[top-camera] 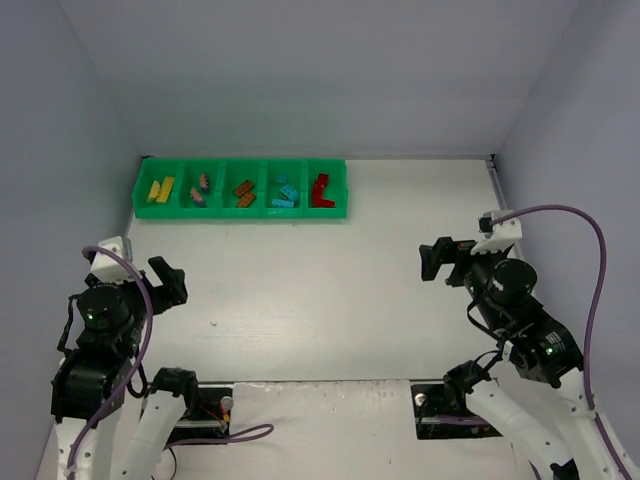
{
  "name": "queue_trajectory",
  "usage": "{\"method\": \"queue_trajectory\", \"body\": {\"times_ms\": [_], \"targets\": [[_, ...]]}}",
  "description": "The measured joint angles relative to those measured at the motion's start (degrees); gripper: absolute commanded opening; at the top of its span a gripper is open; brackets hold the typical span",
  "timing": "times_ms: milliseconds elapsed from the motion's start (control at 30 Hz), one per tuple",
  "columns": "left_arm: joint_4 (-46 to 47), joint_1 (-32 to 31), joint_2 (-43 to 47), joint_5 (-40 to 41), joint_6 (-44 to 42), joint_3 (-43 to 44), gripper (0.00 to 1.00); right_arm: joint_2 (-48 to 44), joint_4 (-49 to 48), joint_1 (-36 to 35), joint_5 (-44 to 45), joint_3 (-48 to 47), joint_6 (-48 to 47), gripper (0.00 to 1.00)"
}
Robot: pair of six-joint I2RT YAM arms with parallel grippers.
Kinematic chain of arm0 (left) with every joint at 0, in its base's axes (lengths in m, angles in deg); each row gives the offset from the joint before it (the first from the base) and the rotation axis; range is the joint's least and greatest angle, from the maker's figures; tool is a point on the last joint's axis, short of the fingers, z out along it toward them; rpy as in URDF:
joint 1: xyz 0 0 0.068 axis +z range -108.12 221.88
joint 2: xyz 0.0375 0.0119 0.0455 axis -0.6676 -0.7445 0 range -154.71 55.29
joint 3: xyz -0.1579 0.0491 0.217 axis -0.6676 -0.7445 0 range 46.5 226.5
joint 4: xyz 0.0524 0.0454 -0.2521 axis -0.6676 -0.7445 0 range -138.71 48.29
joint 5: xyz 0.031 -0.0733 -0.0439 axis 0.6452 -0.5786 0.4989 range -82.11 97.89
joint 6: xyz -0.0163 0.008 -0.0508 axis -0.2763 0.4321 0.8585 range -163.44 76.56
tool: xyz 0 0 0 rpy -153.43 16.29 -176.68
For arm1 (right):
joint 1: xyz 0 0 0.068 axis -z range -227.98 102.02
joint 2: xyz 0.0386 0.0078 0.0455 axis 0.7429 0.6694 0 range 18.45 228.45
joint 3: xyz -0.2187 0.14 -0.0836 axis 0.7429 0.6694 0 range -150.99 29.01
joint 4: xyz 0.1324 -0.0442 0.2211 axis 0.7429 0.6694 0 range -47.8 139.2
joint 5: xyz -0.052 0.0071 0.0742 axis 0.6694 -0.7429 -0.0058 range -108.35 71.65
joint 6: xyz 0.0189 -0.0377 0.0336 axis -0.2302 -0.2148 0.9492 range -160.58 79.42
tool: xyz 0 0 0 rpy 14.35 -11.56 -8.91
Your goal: Sort the legos into containers by color
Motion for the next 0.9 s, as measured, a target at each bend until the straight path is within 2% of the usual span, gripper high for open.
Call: {"method": "queue_trajectory", "body": {"times_ms": [367,900], "targets": [[-0.26,0.0,3.52,3.17,1.62,-3.65,0.79,-6.05,1.7,0.0,2.54,4.44,0.37,1.0],[0.5,0.0,3.39,3.23,2.71,-5.81,0.8,-5.4,1.81,0.0,2.05,4.7,1.33,1.0]]}}
